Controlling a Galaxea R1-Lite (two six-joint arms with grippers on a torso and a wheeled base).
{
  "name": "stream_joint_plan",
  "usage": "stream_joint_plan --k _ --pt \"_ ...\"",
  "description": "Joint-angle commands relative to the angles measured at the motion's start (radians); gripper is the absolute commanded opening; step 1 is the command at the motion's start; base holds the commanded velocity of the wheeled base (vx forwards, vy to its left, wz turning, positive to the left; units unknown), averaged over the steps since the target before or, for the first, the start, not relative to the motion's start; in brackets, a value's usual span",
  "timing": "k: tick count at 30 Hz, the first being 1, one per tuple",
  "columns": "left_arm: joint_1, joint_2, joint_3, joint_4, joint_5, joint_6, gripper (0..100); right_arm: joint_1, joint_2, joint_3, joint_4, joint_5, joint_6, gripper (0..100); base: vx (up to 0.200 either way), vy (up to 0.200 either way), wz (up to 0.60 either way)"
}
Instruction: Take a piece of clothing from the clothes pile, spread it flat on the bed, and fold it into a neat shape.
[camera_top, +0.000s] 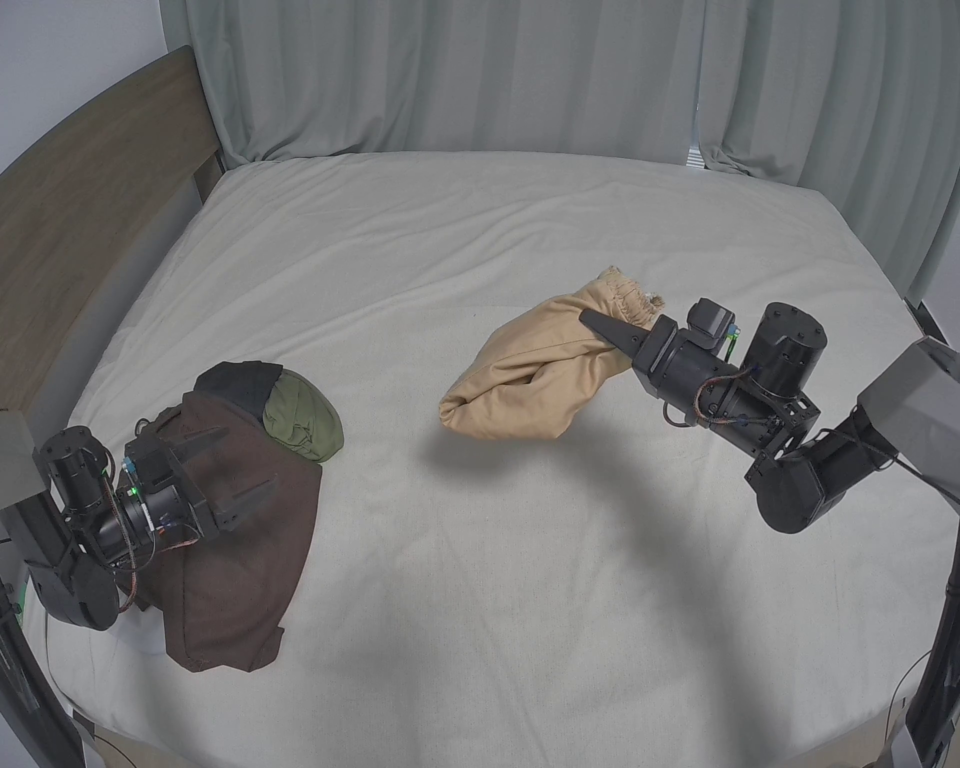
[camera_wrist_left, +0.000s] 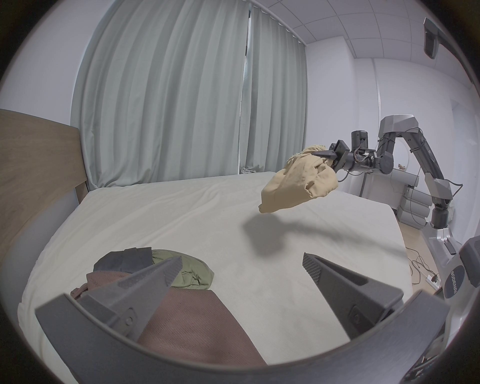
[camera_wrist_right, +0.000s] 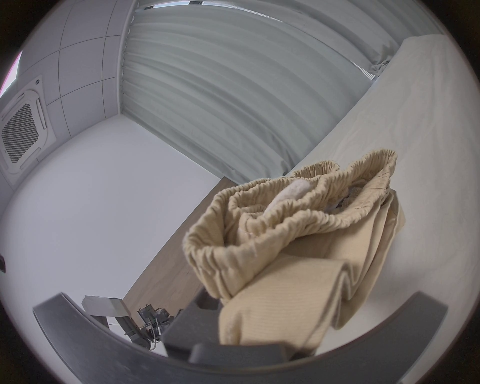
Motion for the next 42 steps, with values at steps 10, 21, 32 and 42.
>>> stream_joint_plan --k 10,21,32,42 --pt "0.000 0.003 0.000 -0.001 0.000 0.000 100 -0.039 0.111 -0.096 0.025 0.008 0.015 0 0.000 0.000 0.00" --pt "0.000 0.005 0.006 -0.001 0.000 0.000 100 -0.041 0.174 -0.293 0.126 0.017 0.023 0 0.000 0.000 0.00" --pt "0.003 0.008 0.006 -0.001 0.000 0.000 100 -0.051 0.304 -0.559 0.252 0.017 0.041 0 0.000 0.000 0.00" --pt "0.002 0.013 0.010 -0.001 0.000 0.000 100 -0.079 0.421 -0.704 0.307 0.017 0.083 0 0.000 0.000 0.00"
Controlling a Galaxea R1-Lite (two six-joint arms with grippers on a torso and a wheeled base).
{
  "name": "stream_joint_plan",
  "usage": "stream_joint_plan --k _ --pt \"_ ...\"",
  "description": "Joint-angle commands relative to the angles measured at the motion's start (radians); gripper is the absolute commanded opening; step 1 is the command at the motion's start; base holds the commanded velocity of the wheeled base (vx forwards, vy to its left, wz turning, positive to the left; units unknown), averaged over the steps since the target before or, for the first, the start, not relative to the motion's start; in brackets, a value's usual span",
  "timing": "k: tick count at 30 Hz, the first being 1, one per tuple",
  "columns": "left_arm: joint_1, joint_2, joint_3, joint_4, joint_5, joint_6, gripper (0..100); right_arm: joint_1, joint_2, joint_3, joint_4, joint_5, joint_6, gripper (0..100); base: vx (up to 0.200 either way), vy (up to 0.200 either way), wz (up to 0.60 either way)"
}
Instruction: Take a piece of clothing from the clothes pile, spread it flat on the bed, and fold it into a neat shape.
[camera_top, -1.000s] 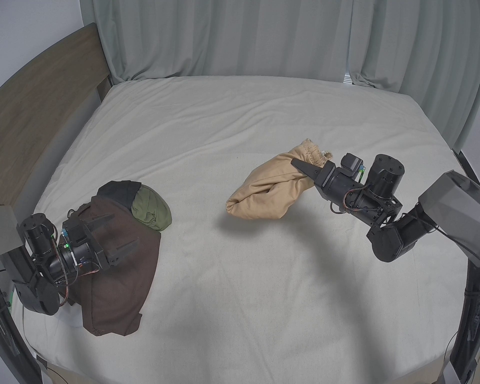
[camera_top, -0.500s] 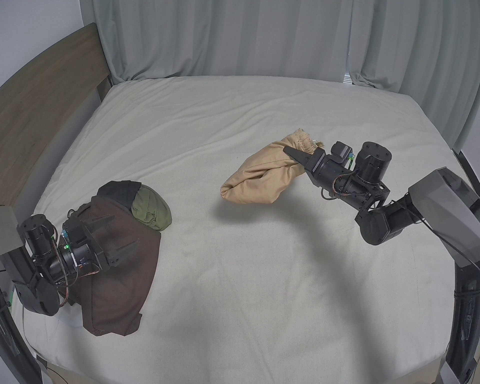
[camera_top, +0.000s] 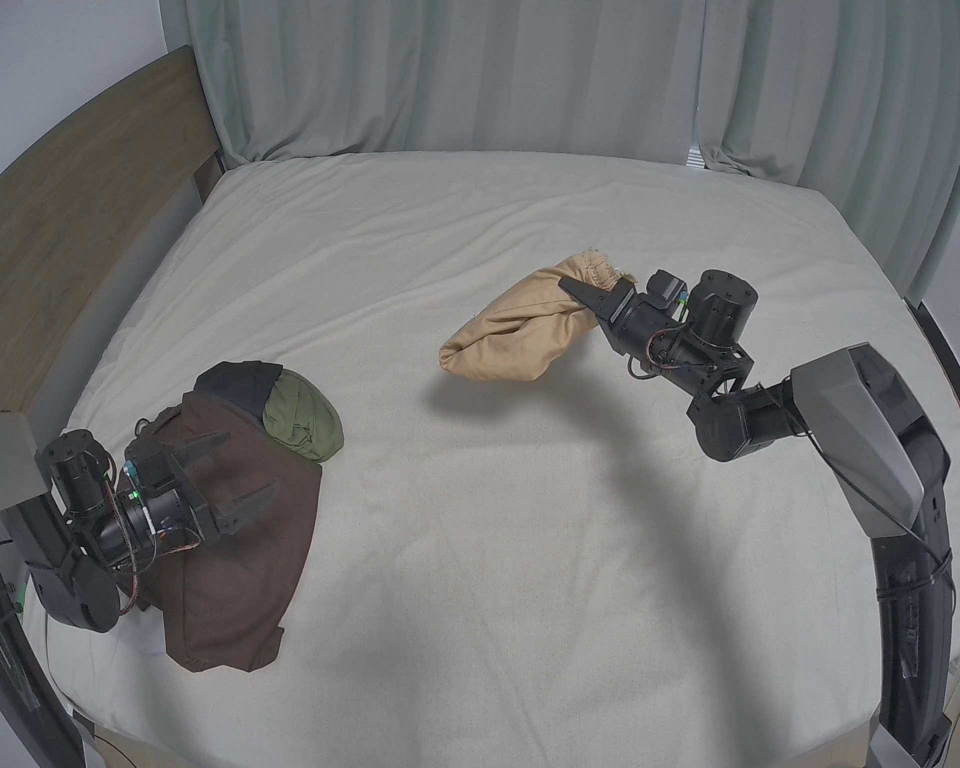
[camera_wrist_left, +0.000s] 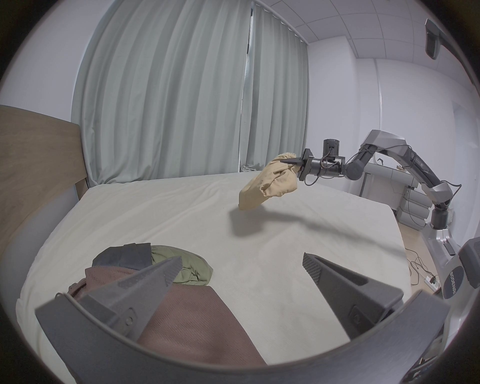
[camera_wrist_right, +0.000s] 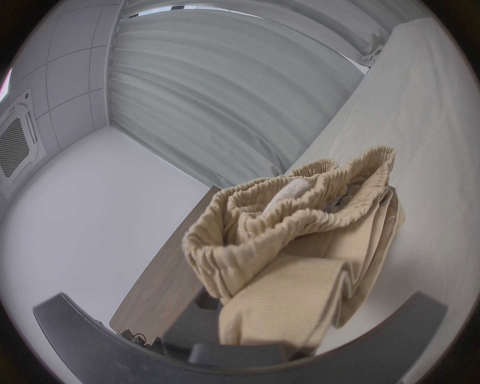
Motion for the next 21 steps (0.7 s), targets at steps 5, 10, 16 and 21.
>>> stream_joint_plan --k 5,10,16,21 --pt "0.000 0.007 0.002 -0.001 0.000 0.001 100 -0.025 0.190 -0.017 -0.009 -0.005 0.006 0 0.000 0.000 0.00" --pt "0.000 0.010 0.002 -0.001 0.000 0.000 100 -0.039 0.181 0.104 -0.074 -0.005 0.003 0 0.000 0.000 0.00" --pt "-0.003 0.016 0.002 0.001 0.001 0.000 100 -0.052 0.143 0.253 -0.166 -0.005 0.002 0 0.000 0.000 0.00" --pt "-0.011 0.013 0.010 0.001 0.003 0.000 100 -0.052 0.138 0.397 -0.262 -0.006 -0.004 0 0.000 0.000 0.00"
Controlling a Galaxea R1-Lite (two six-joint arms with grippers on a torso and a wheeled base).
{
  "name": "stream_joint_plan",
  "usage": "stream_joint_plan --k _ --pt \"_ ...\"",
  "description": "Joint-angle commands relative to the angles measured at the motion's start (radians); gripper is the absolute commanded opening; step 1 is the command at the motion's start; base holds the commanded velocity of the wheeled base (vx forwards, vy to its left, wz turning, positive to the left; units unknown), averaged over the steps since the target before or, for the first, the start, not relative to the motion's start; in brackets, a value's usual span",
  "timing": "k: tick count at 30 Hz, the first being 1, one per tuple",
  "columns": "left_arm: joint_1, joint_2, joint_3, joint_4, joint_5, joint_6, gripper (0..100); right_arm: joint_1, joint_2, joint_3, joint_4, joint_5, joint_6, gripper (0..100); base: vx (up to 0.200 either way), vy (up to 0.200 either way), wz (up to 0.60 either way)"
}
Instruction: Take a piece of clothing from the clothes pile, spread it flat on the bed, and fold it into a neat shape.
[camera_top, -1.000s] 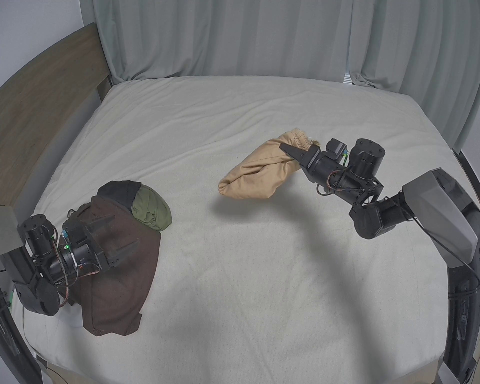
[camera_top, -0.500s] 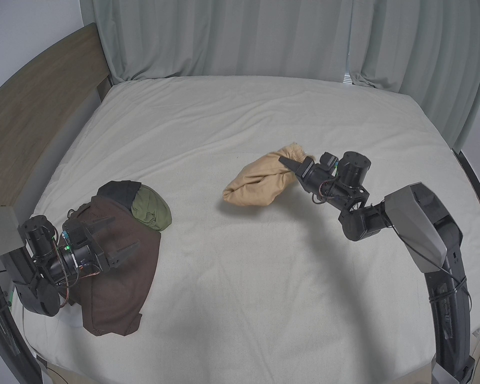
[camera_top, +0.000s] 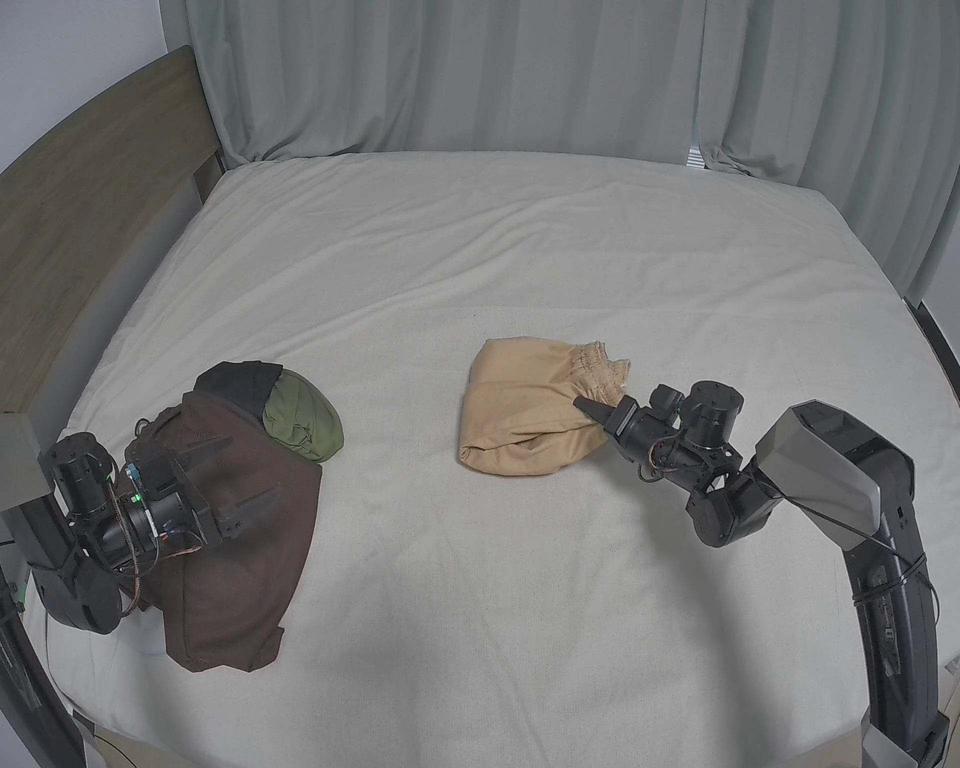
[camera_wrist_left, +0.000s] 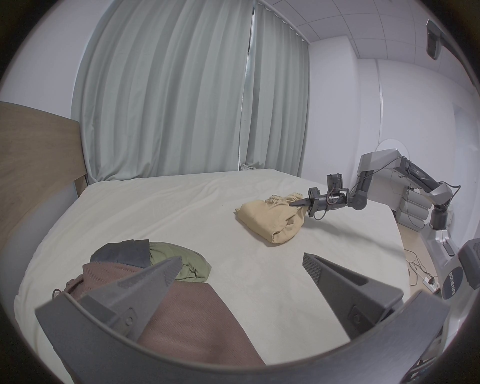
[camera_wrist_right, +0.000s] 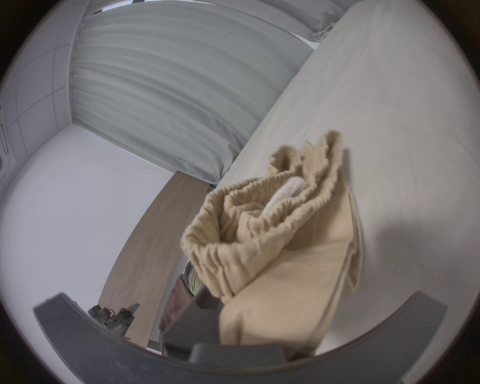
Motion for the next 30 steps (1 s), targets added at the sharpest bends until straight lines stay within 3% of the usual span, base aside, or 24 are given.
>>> stream_joint_plan --k 1,9,10,17,23,30 --pt "-0.007 0.002 0.006 0.000 0.001 0.000 100 -0.006 -0.016 0.129 -0.070 -0.001 -0.011 0 0.000 0.000 0.00" --pt "-0.013 0.005 0.009 0.000 0.000 -0.002 100 -0.006 0.036 0.139 -0.133 0.001 -0.023 0 0.000 0.000 0.00" --pt "-0.013 0.005 0.009 0.000 0.001 -0.002 100 -0.008 0.036 0.141 -0.133 0.001 -0.023 100 0.000 0.000 0.00" --pt "-0.013 0.001 0.011 0.000 0.000 -0.002 100 -0.008 0.021 0.218 -0.170 0.001 -0.034 100 0.000 0.000 0.00" --pt "-0.013 0.001 0.006 0.000 0.000 -0.003 100 0.009 -0.042 0.365 -0.172 0.001 -0.124 100 0.000 0.000 0.00" --pt "-0.013 -0.002 0.005 -0.002 0.000 -0.002 100 0.096 -0.142 0.518 -0.215 0.002 -0.144 100 0.000 0.000 0.00"
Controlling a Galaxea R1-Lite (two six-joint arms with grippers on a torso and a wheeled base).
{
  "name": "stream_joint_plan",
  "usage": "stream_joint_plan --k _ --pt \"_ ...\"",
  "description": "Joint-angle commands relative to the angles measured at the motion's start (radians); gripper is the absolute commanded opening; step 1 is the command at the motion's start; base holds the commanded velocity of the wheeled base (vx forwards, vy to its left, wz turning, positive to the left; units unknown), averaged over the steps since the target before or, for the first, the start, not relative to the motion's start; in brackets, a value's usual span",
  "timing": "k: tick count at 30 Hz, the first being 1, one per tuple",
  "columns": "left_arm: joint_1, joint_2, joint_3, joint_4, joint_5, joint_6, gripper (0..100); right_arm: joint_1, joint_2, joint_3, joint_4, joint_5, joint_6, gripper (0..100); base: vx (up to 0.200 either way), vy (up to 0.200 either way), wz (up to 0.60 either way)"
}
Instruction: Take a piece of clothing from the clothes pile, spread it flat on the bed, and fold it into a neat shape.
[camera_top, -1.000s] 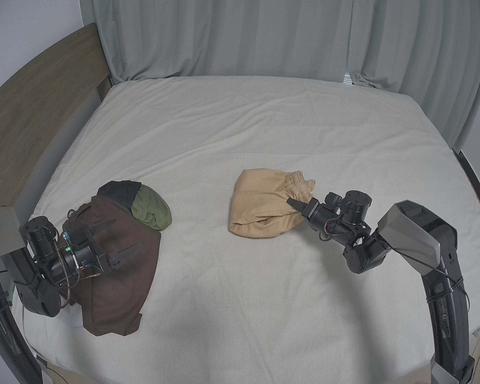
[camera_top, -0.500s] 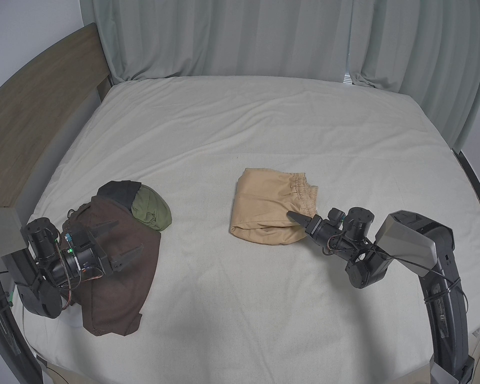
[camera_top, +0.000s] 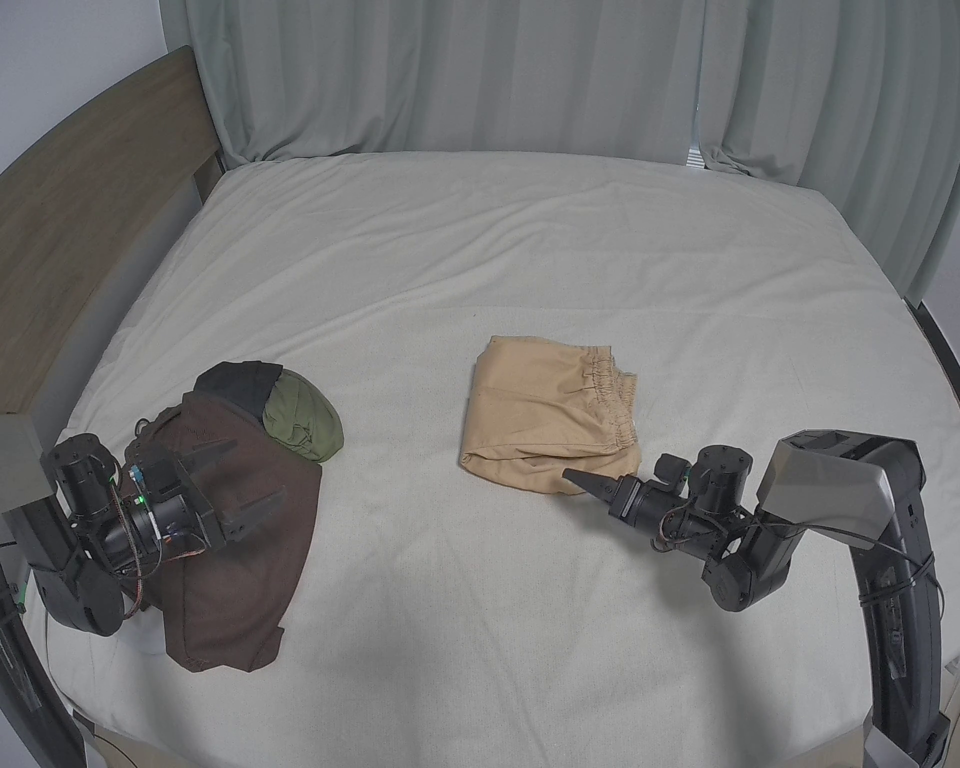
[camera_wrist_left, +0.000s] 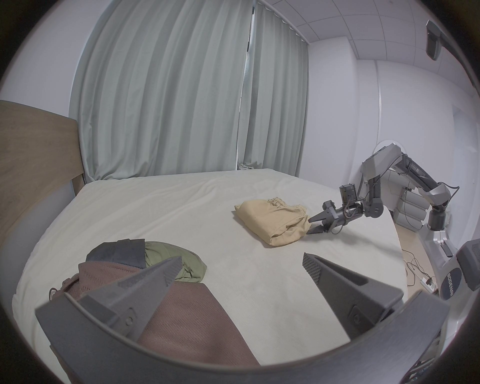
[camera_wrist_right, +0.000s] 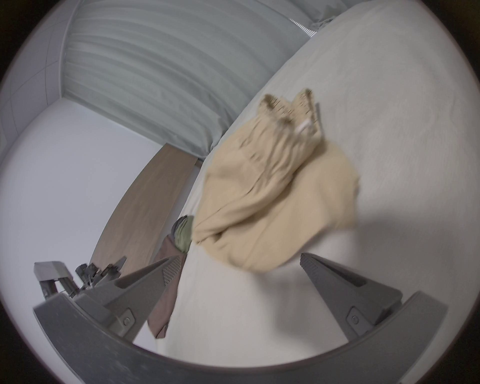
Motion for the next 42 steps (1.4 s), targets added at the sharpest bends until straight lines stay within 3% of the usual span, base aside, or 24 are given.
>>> stream_joint_plan --k 1,6,13,17,30,42 --pt "-0.001 -0.002 0.000 -0.001 -0.001 0.000 100 0.080 -0.105 0.103 -0.036 0.002 -0.009 100 0.000 0.000 0.00" --pt "0.001 -0.002 0.000 -0.001 -0.001 0.000 100 0.132 -0.177 0.132 -0.041 0.007 -0.006 100 0.000 0.000 0.00" --pt "0.001 -0.001 -0.004 -0.001 -0.001 0.000 100 0.123 -0.231 0.100 -0.071 0.096 0.012 100 0.000 0.000 0.00" --pt "-0.001 0.002 -0.004 0.000 -0.002 -0.001 100 0.068 -0.211 -0.032 -0.073 0.094 0.068 100 0.000 0.000 0.00" --pt "-0.016 0.007 0.004 0.002 0.003 -0.004 100 -0.027 -0.004 -0.236 -0.022 0.090 0.068 100 0.000 0.000 0.00" --pt "-0.022 0.010 0.007 0.003 0.003 -0.004 100 -0.033 0.082 -0.150 -0.093 0.090 0.029 100 0.000 0.000 0.00"
